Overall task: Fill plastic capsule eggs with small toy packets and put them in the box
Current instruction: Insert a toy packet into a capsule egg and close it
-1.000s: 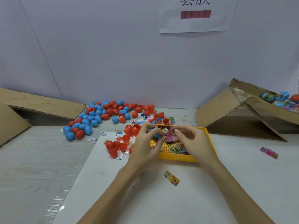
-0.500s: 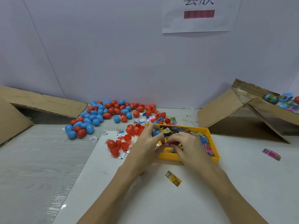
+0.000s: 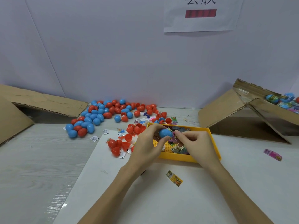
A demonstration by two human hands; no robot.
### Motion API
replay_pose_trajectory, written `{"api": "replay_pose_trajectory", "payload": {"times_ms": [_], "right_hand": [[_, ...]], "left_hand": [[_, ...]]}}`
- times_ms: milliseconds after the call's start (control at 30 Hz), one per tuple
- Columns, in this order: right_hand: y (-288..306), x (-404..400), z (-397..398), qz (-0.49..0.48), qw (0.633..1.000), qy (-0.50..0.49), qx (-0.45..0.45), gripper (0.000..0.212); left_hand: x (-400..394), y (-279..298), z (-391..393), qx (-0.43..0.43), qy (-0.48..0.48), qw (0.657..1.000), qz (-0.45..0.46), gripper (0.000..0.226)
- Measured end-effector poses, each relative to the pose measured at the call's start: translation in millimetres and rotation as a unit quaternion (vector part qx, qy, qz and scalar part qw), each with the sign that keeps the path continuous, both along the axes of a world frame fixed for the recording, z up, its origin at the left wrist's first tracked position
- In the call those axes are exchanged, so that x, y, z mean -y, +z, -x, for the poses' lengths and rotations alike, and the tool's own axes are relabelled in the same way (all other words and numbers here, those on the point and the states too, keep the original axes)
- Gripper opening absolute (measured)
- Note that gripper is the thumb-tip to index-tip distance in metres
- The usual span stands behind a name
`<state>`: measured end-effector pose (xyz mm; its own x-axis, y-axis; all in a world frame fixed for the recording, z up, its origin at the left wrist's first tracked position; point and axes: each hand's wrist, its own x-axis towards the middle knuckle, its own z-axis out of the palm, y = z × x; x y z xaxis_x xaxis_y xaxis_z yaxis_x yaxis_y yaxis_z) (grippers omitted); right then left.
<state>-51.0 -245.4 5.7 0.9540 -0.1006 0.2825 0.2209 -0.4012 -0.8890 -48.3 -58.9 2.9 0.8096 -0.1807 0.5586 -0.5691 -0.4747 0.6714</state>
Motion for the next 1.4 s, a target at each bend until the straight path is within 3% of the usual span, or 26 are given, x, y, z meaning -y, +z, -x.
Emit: {"api": "replay_pose_trajectory", "payload": {"times_ms": [433,600,733,1133,1400], "right_hand": [[-2.4,-2.1,-1.6,-0.012,0.999,0.042,-0.03,0.02],[1.0,0.0,1.1,-0.039,0.997,0.066,-0.01,0.021],[1.6,-0.5,0.7,-0.052,0.995,0.081,0.004,0.011],[-0.1,-11.5,1.3,-0.081,0.993,0.044,0.071,0.032],[5.1,-11.1,4.5,-0.063,0.994,0.064,0.059,0.027]], "left_hand": [[3.0,-3.4,1.1,-0.03,-0.016,0.998,0.058,0.033],[5.5,-2.1,2.2,-0.092,-0.055,0.985,0.136,0.029],[5.4,-1.6,0.3,-0.118,-0.053,0.975,0.182,0.035],[5.1,1.0,-1.3,-0.123,-0.044,0.969,0.211,0.03],[2.5,0.3,0.1,-0.108,-0.057,0.972,0.201,0.03]]}}
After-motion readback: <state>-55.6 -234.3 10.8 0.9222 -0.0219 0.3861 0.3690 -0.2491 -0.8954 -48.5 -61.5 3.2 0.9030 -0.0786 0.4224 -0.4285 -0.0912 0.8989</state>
